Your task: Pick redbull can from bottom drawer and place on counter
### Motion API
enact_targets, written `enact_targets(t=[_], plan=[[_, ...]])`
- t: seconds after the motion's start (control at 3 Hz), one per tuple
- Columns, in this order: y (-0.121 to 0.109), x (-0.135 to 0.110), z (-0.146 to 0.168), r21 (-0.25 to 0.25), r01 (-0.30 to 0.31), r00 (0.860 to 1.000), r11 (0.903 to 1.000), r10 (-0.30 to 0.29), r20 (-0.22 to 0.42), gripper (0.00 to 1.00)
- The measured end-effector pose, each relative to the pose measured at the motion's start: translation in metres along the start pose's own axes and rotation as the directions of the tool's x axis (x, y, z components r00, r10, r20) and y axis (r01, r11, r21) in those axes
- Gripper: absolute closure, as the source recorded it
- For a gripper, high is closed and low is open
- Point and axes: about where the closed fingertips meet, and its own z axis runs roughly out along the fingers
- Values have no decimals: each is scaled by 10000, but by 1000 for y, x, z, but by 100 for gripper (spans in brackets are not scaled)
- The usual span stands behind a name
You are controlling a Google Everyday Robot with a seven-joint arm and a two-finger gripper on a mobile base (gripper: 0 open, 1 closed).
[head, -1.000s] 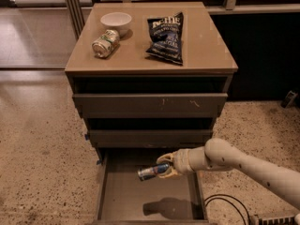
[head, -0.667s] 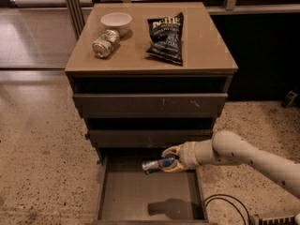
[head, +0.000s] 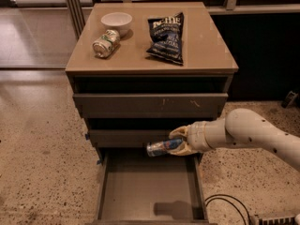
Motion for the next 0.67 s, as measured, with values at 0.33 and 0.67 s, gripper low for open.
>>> enact_targets(t=[0.33,0.67], plan=[[0,0,0,-1,0,10000,10000,0,-2,100],[-1,-1,-3,-60,23,9999,10000,-24,-160,100]])
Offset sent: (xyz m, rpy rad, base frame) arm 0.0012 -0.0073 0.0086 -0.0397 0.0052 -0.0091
